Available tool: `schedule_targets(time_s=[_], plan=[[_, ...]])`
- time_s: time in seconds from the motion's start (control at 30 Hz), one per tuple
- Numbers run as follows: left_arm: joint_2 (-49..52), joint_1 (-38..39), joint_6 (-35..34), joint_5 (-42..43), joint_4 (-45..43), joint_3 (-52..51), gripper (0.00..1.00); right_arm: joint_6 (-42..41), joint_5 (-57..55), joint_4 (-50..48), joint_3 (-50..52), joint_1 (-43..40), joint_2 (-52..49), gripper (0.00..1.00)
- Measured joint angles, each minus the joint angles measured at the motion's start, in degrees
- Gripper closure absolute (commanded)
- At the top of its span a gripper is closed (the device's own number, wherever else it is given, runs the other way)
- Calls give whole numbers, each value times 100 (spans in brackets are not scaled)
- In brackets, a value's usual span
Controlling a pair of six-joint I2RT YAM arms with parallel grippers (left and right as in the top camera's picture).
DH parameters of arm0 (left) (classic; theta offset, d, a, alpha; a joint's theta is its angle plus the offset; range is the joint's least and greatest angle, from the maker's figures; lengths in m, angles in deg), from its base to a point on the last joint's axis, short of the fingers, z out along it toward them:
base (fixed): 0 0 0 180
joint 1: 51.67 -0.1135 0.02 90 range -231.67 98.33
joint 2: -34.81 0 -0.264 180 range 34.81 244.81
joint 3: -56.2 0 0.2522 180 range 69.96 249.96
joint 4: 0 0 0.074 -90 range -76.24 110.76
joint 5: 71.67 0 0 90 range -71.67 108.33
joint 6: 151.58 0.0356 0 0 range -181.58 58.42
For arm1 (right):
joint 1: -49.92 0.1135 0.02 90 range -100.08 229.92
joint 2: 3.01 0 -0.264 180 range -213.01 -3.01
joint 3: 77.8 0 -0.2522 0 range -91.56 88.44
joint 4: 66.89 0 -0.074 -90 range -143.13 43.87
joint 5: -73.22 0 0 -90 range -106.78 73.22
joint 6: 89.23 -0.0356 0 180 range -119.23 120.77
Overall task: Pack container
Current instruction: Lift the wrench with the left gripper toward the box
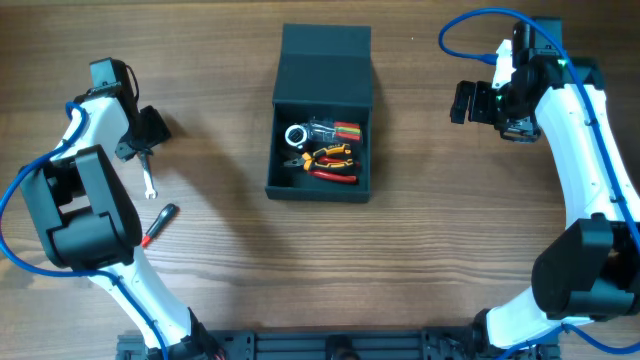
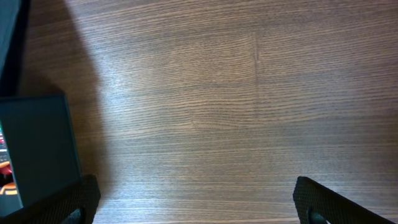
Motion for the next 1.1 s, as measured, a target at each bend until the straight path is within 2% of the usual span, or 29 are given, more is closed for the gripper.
schedule_targets(time_s=[0.2,0.4,0.5,0.73,0.9,1.1], plan=[[0,0,2,0,0,0,43,0,0,4,0,0,0,0],[0,0,2,-2,9,0,50,0,0,9,0,0,0,0],[0,0,-7,-4,13,0,58,0,0,20,0,0,0,0],[0,0,0,-4,15,0,62,0,0,24,0,0,0,0],[0,0,2,-7,17,0,75,0,0,24,0,0,0,0],[2,0,-2,-7,17,0,84,0,0,24,0,0,0,0]])
